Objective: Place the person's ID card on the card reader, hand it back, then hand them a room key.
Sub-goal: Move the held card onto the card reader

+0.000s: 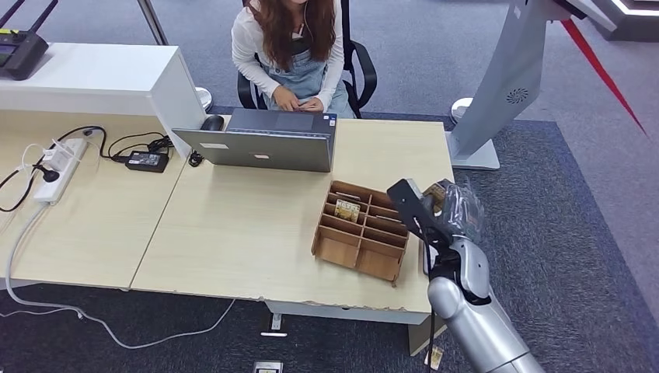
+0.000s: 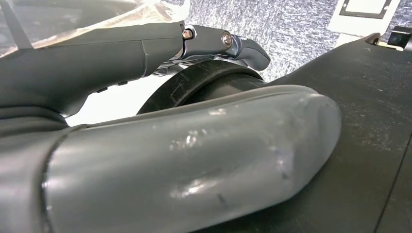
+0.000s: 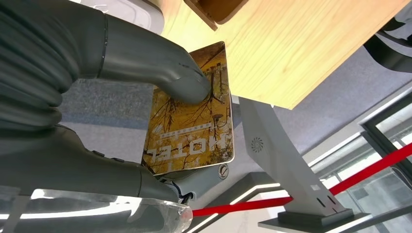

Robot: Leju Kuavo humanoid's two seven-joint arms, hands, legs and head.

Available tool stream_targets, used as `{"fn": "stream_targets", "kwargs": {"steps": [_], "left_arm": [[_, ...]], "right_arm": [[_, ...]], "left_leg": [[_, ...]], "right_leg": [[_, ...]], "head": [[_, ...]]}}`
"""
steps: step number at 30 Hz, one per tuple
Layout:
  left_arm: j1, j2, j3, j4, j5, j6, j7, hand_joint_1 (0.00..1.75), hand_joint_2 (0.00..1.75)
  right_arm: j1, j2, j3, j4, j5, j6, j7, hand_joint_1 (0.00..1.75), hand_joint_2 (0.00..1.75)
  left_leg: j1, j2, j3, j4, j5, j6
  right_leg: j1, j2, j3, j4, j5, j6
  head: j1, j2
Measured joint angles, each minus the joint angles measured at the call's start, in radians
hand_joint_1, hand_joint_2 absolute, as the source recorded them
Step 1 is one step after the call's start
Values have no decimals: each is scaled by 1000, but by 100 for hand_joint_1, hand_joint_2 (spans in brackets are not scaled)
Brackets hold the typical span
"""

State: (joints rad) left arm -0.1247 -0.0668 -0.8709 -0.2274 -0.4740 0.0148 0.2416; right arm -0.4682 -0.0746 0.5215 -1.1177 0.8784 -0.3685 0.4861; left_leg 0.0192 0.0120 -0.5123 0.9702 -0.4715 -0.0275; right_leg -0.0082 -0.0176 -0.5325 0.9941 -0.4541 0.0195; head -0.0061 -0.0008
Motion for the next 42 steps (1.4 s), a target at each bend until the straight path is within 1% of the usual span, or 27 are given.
{"fn": "stream_targets", "kwargs": {"steps": [22, 37, 40, 42], "left_arm": [[-6, 1, 0, 0, -15, -4, 17, 0, 0], [-12, 2, 0, 0, -27, -8, 21, 0, 0], [-13, 1, 0, 0, -28, -10, 22, 0, 0], [-11, -1, 0, 0, -29, -6, 28, 0, 0]], "right_arm": [[1, 6, 0, 124, 73, -16, 65, 175, 175], [2, 13, 0, 190, 77, -18, 86, 175, 175], [5, 11, 1, 200, 72, -18, 60, 175, 175], [15, -5, -1, 216, 48, -32, -2, 175, 175]], "left_leg": [[0, 0, 0, 0, 0, 0], [0, 0, 0, 0, 0, 0], [0, 0, 0, 0, 0, 0], [0, 0, 1, 0, 0, 0]], "right_leg": [[0, 0, 0, 0, 0, 0], [0, 0, 0, 0, 0, 0], [0, 0, 0, 0, 0, 0], [0, -1, 0, 0, 0, 0]], "head": [[0, 0], [0, 0], [0, 0], [0, 0]]}}
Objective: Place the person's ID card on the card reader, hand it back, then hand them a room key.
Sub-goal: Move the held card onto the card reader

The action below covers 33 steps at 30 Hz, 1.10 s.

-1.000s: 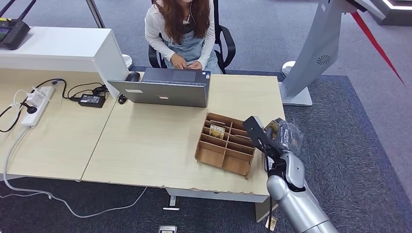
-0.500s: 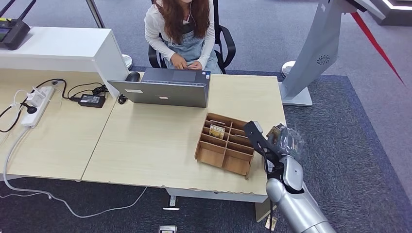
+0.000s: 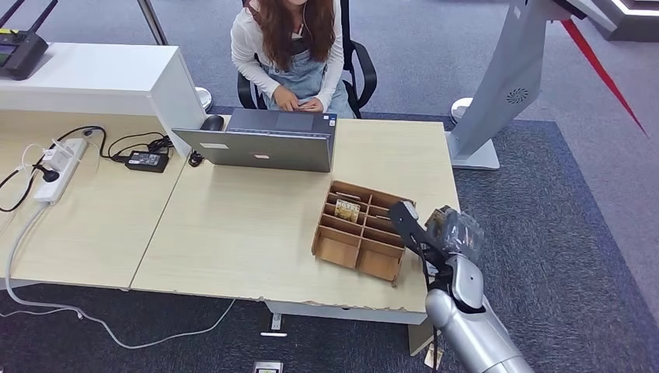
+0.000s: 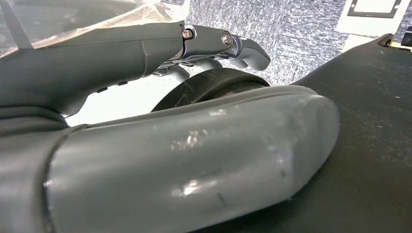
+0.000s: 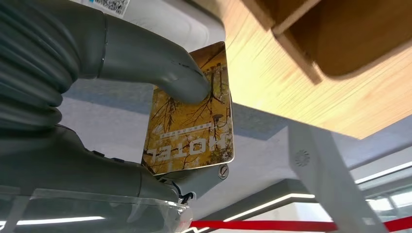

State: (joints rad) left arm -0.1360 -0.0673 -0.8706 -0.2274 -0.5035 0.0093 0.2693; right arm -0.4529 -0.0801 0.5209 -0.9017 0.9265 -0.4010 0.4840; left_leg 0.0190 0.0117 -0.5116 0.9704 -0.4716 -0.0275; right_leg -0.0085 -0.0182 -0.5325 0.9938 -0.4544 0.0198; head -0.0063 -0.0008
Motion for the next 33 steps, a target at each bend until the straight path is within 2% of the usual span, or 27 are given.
{"fn": "stream_targets", "kwargs": {"steps": [3, 6, 30, 33], "left_arm": [[6, -5, 0, 0, -2, 10, 10, 0, 0], [6, -6, 0, 0, -5, 10, 14, 0, 0], [4, -11, 0, 0, -13, 6, 14, 0, 0], [2, -11, 0, 0, -19, -3, 7, 0, 0]], "right_arm": [[27, -38, -4, 36, -42, -30, -100, 175, 175], [38, -55, -5, 63, -46, -37, -117, 175, 175], [22, -65, -3, 120, -42, -49, -116, 175, 175], [-19, -51, -2, 84, -5, -34, -14, 175, 175]], "left_leg": [[-1, -1, -1, 0, 0, 0], [-1, 1, -1, 0, -1, 1], [0, 1, 4, 0, -1, 1], [0, 2, 3, 0, 1, 1]], "right_leg": [[0, -2, 1, 0, 0, 1], [-1, 1, 0, 0, 0, 0], [-1, 1, 5, 0, 0, 0], [-1, 2, 4, 0, 2, 0]], "head": [[0, 0], [0, 0], [0, 0], [0, 0]]}}
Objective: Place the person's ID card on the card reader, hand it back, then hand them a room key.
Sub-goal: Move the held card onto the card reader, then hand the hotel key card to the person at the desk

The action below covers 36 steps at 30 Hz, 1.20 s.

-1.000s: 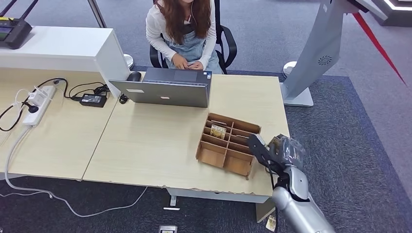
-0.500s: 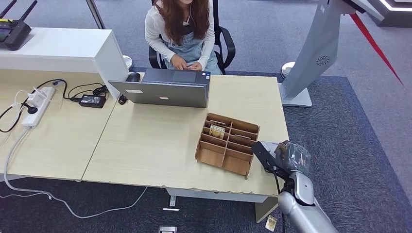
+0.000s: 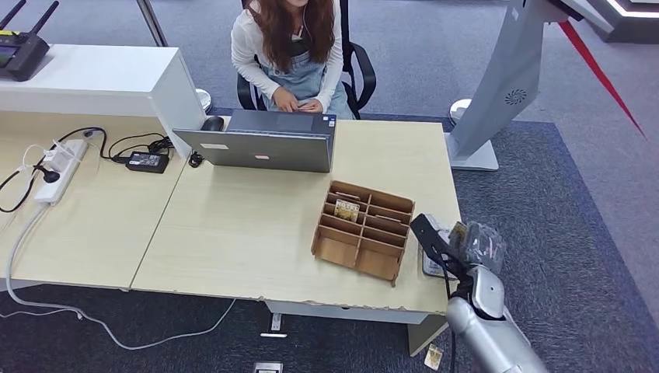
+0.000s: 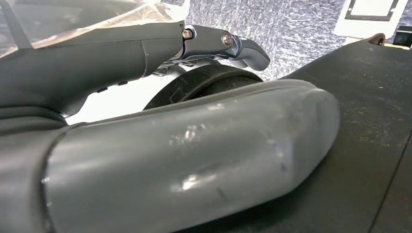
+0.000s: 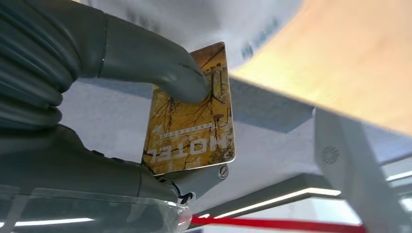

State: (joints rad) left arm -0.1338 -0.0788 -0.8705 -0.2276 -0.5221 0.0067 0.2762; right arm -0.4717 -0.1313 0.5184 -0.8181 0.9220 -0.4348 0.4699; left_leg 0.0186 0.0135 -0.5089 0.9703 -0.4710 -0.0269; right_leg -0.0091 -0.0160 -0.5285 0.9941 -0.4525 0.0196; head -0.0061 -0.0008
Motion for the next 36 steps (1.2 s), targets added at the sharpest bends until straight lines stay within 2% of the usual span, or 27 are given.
{"fn": "stream_targets", "kwargs": {"steps": [2, 4, 11, 19, 26, 36], "left_arm": [[-2, 2, 0, 0, -1, -6, -7, 0, 0], [0, 2, 0, 0, -2, -4, -8, 0, 0], [7, 2, 0, 0, -7, 6, -5, 0, 0], [4, 0, 0, 0, -18, -2, -10, 0, 0], [-4, -9, -2, 0, -35, -22, -28, 0, 0], [-13, -23, -4, 0, -53, -39, -50, 0, 0]], "right_arm": [[-43, 14, 2, -66, 43, 37, 70, 175, 175], [-76, 17, 4, -140, 56, 64, 74, 175, 175], [-151, 7, 4, -390, 26, 76, -26, 175, 175], [-200, 34, 16, -519, 27, 80, -70, 175, 175], [-296, 112, 65, -501, -9, 99, -113, 175, 175], [-447, 268, 154, -270, -34, 85, -160, 175, 175]], "left_leg": [[0, 1, -1, 0, 1, 0], [0, -1, -1, 0, 2, 0], [0, -1, -2, 0, 3, 0], [0, -2, -3, 0, 3, 0], [1, -2, -3, 0, 3, 0], [1, -2, -4, 0, 3, 0]], "right_leg": [[0, 1, -2, 0, 1, -1], [0, -1, -2, 0, 1, -1], [0, -2, -3, 0, 1, -1], [0, -3, -3, 0, 1, 0], [1, -3, -3, 1, 1, 0], [1, -3, -4, 1, 1, 0]], "head": [[0, 0], [0, 0], [0, 0], [0, 0], [0, 0], [0, 0]]}}
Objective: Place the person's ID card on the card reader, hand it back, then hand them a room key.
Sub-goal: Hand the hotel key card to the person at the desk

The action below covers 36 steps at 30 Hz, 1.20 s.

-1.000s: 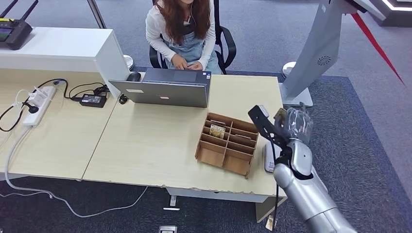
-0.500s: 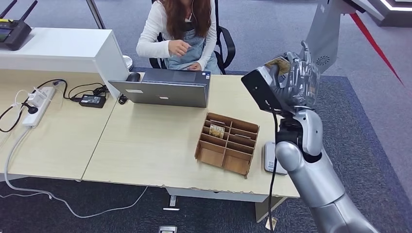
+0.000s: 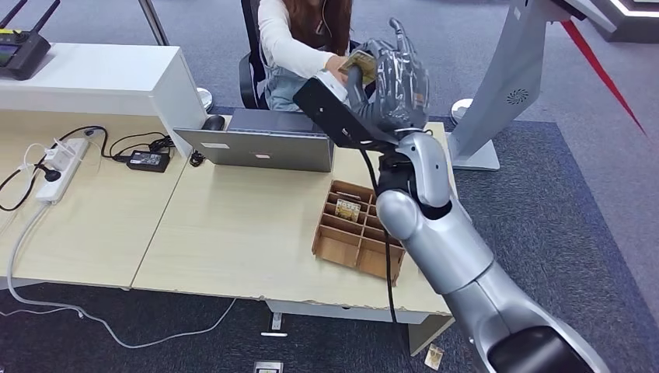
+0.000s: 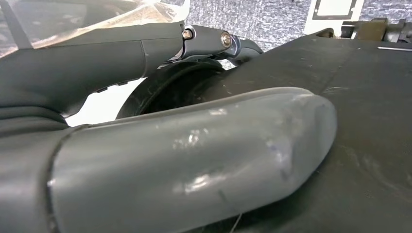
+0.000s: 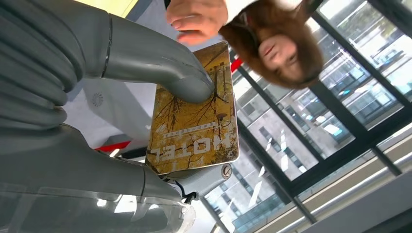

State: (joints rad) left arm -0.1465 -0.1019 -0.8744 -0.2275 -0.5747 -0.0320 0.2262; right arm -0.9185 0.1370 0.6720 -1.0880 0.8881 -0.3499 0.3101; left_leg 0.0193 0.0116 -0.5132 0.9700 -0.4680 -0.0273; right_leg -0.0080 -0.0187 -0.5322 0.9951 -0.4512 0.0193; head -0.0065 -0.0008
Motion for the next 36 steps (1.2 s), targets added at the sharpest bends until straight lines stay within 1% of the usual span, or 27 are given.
{"fn": "stream_targets", "kwargs": {"steps": [6, 8, 12, 14, 19, 24, 31, 36], "left_arm": [[-3, -2, -4, 0, -10, -5, -9, 0, 0], [-5, -3, -6, 0, -14, -7, -10, 0, 0], [-6, -4, -7, 0, -18, -10, -11, 0, 0], [-7, -4, -7, 0, -19, -11, -11, 0, 0], [-8, -4, -7, 0, -22, -12, -11, 0, 0], [-8, -5, -8, 0, -22, -12, -11, 0, 0], [-8, -6, -8, 1, -22, -11, -10, 0, 0], [-8, -8, -8, 1, -22, -5, -7, 0, 0]], "right_arm": [[-63, 96, 39, 178, -42, -12, -26, 175, 175], [-80, 129, 61, 240, -97, -16, -24, 175, 175], [-88, 174, 134, 308, -263, -31, 16, 175, 175], [-90, 189, 173, 331, -295, -37, 27, 175, 175], [-114, 205, 251, 386, -341, -30, 48, 175, 175], [-137, 210, 297, 436, -366, -36, 76, 175, 175], [-139, 209, 306, 484, -361, -54, 69, 175, 175], [-140, 212, 313, 496, -363, -63, 85, 175, 175]], "left_leg": [[0, 0, 0, 0, 0, 0], [0, 0, 0, 0, 0, 0], [0, 0, 0, 0, 0, 0], [0, 0, 0, 0, 0, 0], [0, -1, -1, 0, 0, 0], [0, -1, 0, 0, 0, 0], [0, -1, 0, 0, 0, 0], [0, 0, 0, 0, 0, 0]], "right_leg": [[0, 0, -1, 0, 0, 0], [0, 0, -1, 0, 0, 0], [0, 0, -1, 0, 0, 0], [0, 0, -1, 0, 0, 0], [0, 0, -1, 0, 0, 0], [0, 0, -1, 0, 0, 0], [0, 0, -1, 0, 0, 0], [0, 0, -1, 0, 0, 0]], "head": [[0, 0], [0, 0], [0, 0], [0, 0], [0, 0], [0, 0], [0, 0], [0, 0]]}}
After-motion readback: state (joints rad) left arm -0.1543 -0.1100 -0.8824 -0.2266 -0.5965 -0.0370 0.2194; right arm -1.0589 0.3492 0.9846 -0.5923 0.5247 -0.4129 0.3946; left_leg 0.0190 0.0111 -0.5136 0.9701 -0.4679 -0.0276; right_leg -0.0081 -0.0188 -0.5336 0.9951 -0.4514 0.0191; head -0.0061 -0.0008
